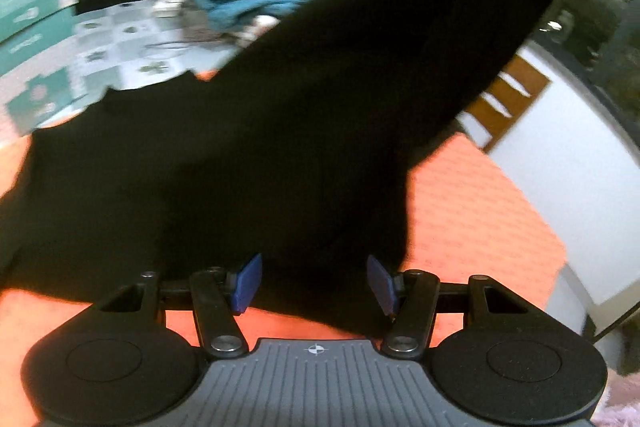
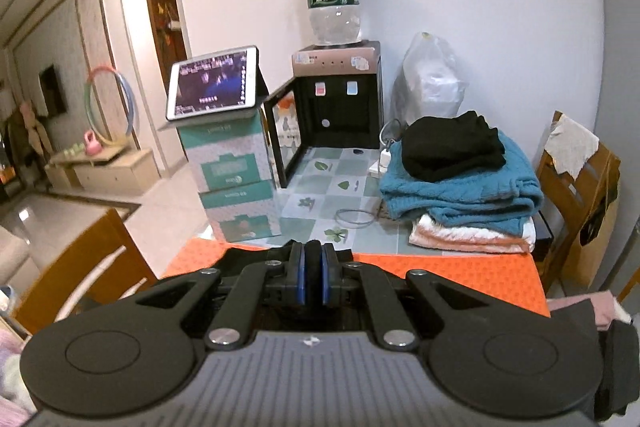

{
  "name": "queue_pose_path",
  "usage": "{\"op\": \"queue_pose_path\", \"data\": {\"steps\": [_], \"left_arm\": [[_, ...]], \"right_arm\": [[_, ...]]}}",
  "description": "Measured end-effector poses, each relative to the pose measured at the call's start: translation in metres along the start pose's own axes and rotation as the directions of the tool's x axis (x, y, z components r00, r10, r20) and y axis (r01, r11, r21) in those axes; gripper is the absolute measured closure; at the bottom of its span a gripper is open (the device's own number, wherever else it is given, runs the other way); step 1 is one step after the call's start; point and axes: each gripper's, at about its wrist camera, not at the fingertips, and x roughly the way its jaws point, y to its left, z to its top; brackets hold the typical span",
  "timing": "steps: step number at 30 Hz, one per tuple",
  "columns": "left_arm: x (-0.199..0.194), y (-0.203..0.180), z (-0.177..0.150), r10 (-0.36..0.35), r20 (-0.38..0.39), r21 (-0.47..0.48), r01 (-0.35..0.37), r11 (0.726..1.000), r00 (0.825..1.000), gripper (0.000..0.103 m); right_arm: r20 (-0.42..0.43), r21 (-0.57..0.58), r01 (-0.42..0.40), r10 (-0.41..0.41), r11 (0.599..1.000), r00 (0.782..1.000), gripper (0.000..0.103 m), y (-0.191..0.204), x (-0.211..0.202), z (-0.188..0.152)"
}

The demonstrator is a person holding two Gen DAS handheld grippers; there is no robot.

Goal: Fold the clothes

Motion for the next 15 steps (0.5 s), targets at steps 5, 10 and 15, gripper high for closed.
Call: {"op": "queue_pose_path", "data": {"steps": [5, 10, 15], "left_arm": [[0.000, -0.032, -0.008, -0.095, -0.007, 0.047, 0.095, 0.994, 0.995, 0.038], [0.026, -0.055, -0.014, -0.104, -0.025, 0.065, 0.106, 0.992, 0.994, 0.038], [0.074, -0.078, -0.016, 0.043, 0.007, 0.051, -0.043, 0.998, 0.999, 0.039]], "right_arm": [[0.001, 0.010, 0.008, -0.008, 1.000, 1.000, 0.094, 0.007, -0.027, -0.006], [-0.009, 0.012, 0.007, -0.007, 1.000, 1.000, 0.094, 0.015, -0.037, -0.009], [-0.011, 0.024, 0.020, -0.020, 1.000, 1.000, 0.094, 0.022, -0.037, -0.009]]}}
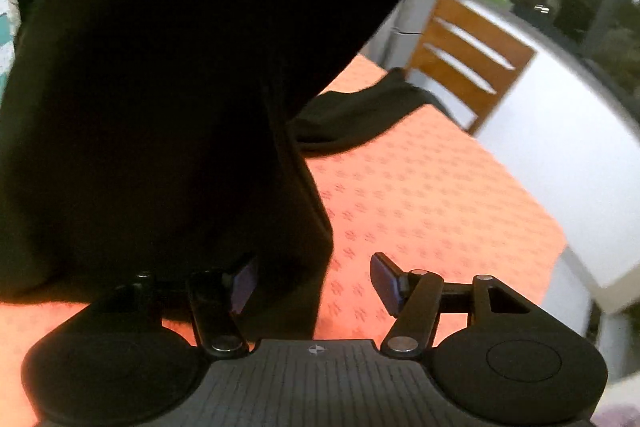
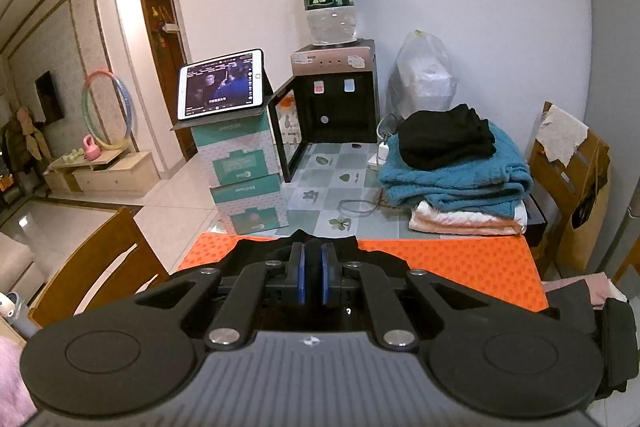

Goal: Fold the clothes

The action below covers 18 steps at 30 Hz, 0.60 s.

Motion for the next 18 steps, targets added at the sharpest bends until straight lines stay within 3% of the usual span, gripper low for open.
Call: {"op": "queue_pose_path", "data": {"steps": [3, 7, 10, 13, 18], "left_arm": [[0.018, -0.017, -0.002, 0.117, 0.020, 0.005, -0.117, 0.993, 0.993, 0.039], [0.032, -0.027, -0.012, 0.209, 0.013, -0.024, -0.208, 0.978, 0.978, 0.043], [0.023, -0.025, -0.026, 0.212, 0.030, -0.028, -0.211, 0.977, 0.977, 0.092], [-0.003, -0.017, -0.035, 0.246, 0.088, -0.019, -0.246, 0.969, 0.965, 0.095], [-0.080, 0.010, -0.050, 0.368, 0.133, -0.082, -0.359, 0.930, 0.920, 0.096]], "right_arm": [[0.007, 0.019, 0.014, -0.014, 1.000, 1.000, 0.094, 0.006, 0.001, 0.000], [0.026, 0.045, 0.028, -0.029, 0.999, 0.999, 0.094, 0.012, -0.002, 0.002], [0.035, 0.046, 0.027, -0.029, 0.999, 0.999, 0.094, 0.013, -0.007, 0.003], [0.027, 0.030, 0.021, -0.021, 0.999, 0.999, 0.094, 0.009, -0.011, 0.001], [-0.024, -0.020, -0.048, 0.048, 0.999, 0.999, 0.094, -0.012, -0.019, -0.012]]}}
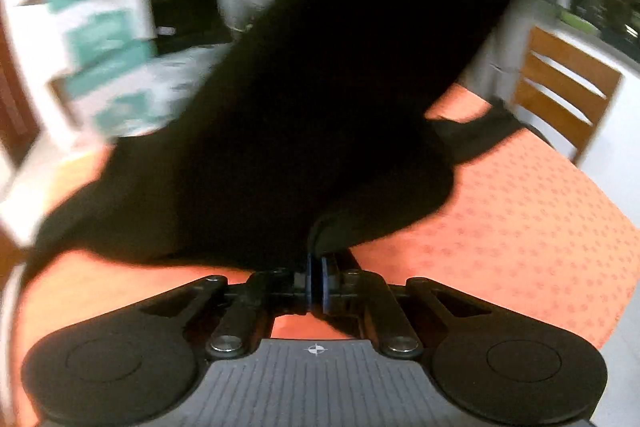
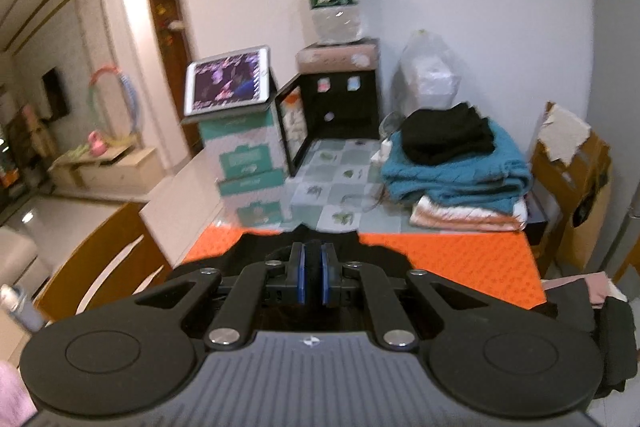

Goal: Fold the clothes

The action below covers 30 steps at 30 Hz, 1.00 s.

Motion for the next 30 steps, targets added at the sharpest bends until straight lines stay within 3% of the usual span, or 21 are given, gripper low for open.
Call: {"op": "queue_pose_path", "data": {"steps": [4, 7, 11, 14, 19, 21, 27, 30], "left_arm": [[-0.062, 0.035, -0.012, 0.158, 0.021, -0.056, -0.156, 0.986, 0.987, 0.096], [-0.095, 0.051, -0.022, 0.275, -0.008, -0.092, -0.275, 0.957, 0.961, 0.096], [-0.132, 0.061, -0.034, 0.431, -0.048, -0.100, -0.433, 0.896, 0.901, 0.096], [-0.150, 0.060, -0.046, 0.501, -0.083, -0.107, -0.507, 0.855, 0.862, 0.096], [-0.158, 0.052, -0.080, 0.573, -0.145, -0.064, -0.586, 0.808, 0.807, 0.097], [-0.151, 0.054, -0.095, 0.571, -0.183, -0.080, -0.591, 0.803, 0.800, 0.100], [-0.138, 0.063, -0.130, 0.551, -0.282, -0.139, -0.602, 0.786, 0.785, 0.100], [-0.142, 0.064, -0.136, 0.542, -0.302, -0.158, -0.602, 0.783, 0.784, 0.099]], "right_arm": [[-0.048, -0.012, -0.084, 0.083, 0.996, 0.995, 0.094, -0.018, -0.009, -0.014], [-0.094, -0.044, -0.166, 0.162, 0.985, 0.982, 0.094, -0.027, -0.018, -0.031], [-0.197, -0.123, -0.285, 0.258, 0.951, 0.946, 0.094, -0.026, -0.026, -0.060], [-0.297, -0.168, -0.369, 0.310, 0.914, 0.903, 0.094, -0.019, -0.025, -0.084], [-0.435, -0.211, -0.472, 0.351, 0.856, 0.829, 0.094, -0.005, -0.017, -0.135], [-0.464, -0.204, -0.489, 0.356, 0.848, 0.811, 0.094, -0.002, -0.010, -0.154], [-0.519, -0.245, -0.480, 0.304, 0.842, 0.799, 0.093, 0.005, 0.013, -0.202], [-0.550, -0.259, -0.496, 0.296, 0.829, 0.781, 0.089, 0.005, 0.016, -0.218]]}}
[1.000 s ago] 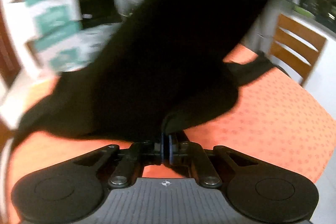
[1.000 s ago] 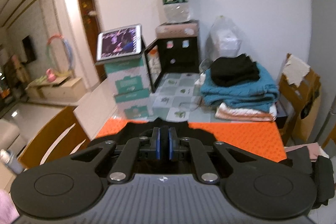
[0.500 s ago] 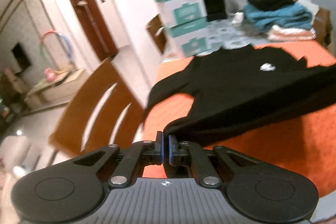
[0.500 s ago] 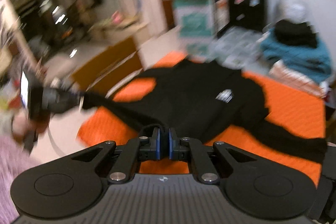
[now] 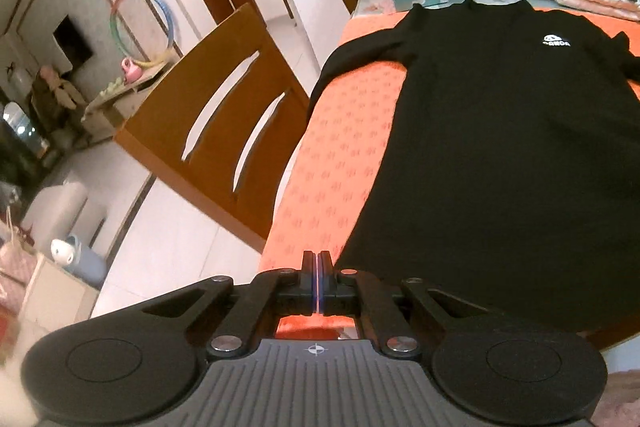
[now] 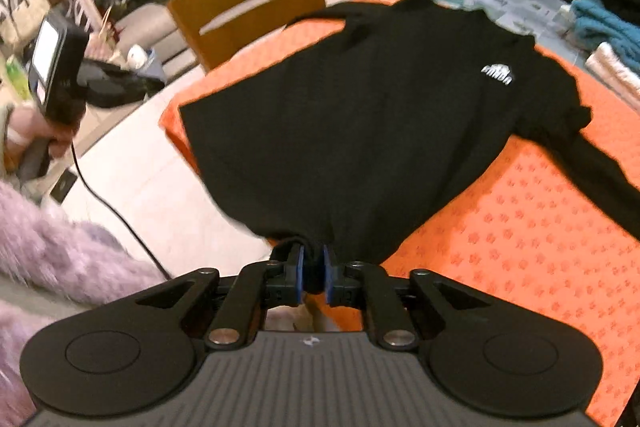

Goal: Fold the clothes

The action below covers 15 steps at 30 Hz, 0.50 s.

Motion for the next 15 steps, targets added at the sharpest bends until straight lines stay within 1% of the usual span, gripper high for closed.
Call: {"op": "queue_pose_path", "data": {"steps": [2, 4, 5, 6, 9, 11, 13, 15], "left_arm": [[-0.004, 0.002, -0.004, -0.014, -0.005, -0.009, 0.014, 1.000, 1.000, 0.095], [-0.006, 0.006, -0.006, -0.044, -0.015, -0.028, 0.044, 0.999, 0.999, 0.095], [-0.006, 0.009, -0.007, -0.064, -0.019, -0.040, 0.064, 0.997, 0.998, 0.094], [-0.006, 0.011, -0.008, -0.084, -0.024, -0.052, 0.083, 0.995, 0.996, 0.093], [0.000, 0.019, -0.008, -0.156, -0.032, -0.096, 0.153, 0.984, 0.987, 0.083], [0.008, 0.023, -0.006, -0.205, -0.035, -0.126, 0.199, 0.972, 0.978, 0.071], [0.017, 0.026, -0.004, -0.239, -0.038, -0.139, 0.232, 0.963, 0.970, 0.067], [0.026, 0.027, -0.001, -0.265, -0.042, -0.134, 0.258, 0.957, 0.963, 0.064]], "right_arm": [[-0.012, -0.020, -0.008, 0.008, 1.000, 1.000, 0.087, 0.004, 0.002, -0.006], [-0.018, -0.011, -0.013, 0.013, 1.000, 1.000, 0.086, 0.005, 0.002, -0.011], [-0.019, -0.004, -0.014, 0.014, 1.000, 1.000, 0.083, 0.005, 0.002, -0.013], [-0.012, 0.013, -0.002, 0.002, 1.000, 1.000, 0.077, 0.005, 0.002, -0.016], [0.007, 0.065, 0.033, -0.033, 0.997, 0.999, 0.066, 0.004, 0.003, -0.025], [0.019, 0.124, 0.068, -0.071, 0.990, 0.997, 0.063, 0.003, 0.005, -0.033], [0.032, 0.202, 0.092, -0.100, 0.975, 0.994, 0.061, 0.000, 0.008, -0.040], [0.047, 0.299, 0.103, -0.123, 0.949, 0.991, 0.060, -0.004, 0.013, -0.048]]}}
